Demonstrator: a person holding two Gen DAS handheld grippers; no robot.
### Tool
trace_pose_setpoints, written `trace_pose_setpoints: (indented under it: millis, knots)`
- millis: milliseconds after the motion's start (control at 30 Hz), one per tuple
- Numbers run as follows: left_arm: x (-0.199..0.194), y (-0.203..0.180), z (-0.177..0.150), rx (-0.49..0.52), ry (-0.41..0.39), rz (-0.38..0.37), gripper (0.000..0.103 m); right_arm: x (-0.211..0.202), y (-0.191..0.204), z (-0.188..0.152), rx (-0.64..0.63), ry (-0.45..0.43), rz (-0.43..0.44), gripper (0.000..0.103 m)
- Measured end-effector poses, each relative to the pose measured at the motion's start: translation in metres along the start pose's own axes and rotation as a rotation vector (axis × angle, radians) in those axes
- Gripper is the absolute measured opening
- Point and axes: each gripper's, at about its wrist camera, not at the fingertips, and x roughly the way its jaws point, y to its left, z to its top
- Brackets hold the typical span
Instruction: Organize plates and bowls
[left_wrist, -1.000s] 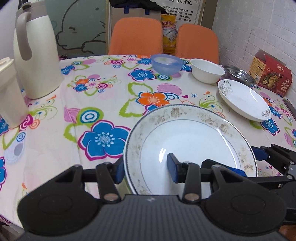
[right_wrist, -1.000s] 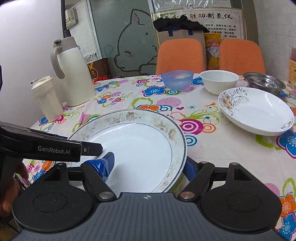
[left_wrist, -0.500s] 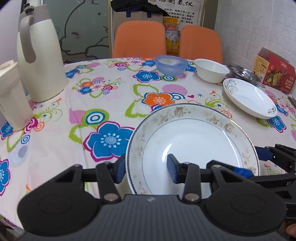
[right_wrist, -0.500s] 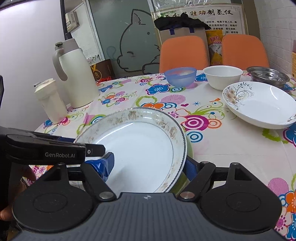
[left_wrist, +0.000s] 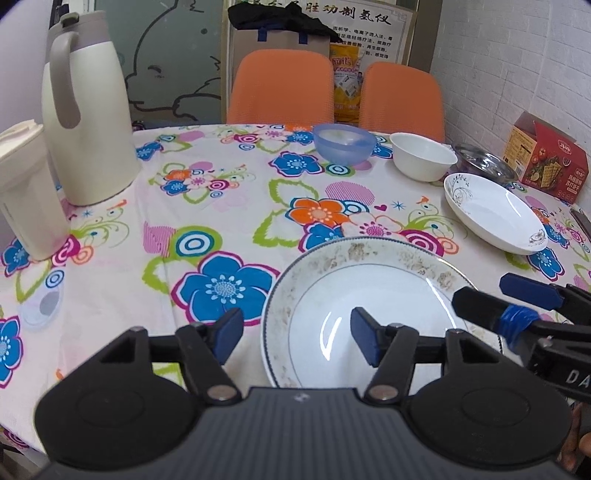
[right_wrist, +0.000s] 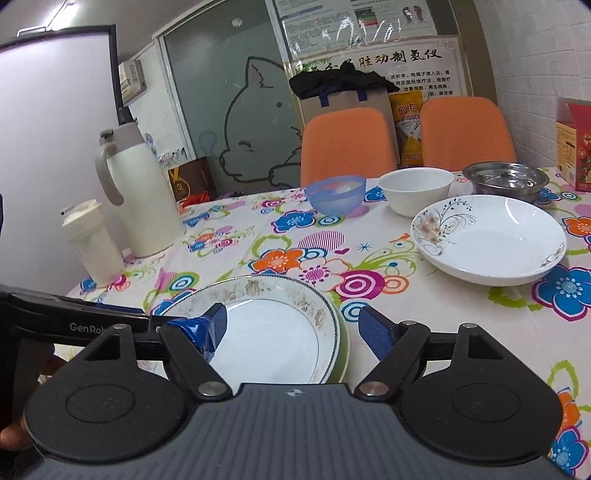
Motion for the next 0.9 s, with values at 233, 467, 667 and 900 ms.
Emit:
trace_pose_setpoints:
  millis: [233,467,667,900]
  knots:
    - [-0.004,-0.007,0.004,0.010,-0.009,0.009,0.062,-0.004,-0.014,0.000,0.055,0.004,0.002,0.066]
    - [-0.008,-0.017,0.006,0.031,-0.017,0.021,0.065,-0.005,-0.022,-0.004,0.086,0.016,0.012,0.066]
    - [-0.009,-0.028,0.013,0.053,-0.011,0.039,0.066,-0.007,-0.039,-0.003,0.132,0.005,0.027,0.066]
    - [0.003,-0.062,0.042,0.122,-0.022,-0.004,0.068,-0.018,-0.081,0.009,0.165,-0.019,-0.024,0.067]
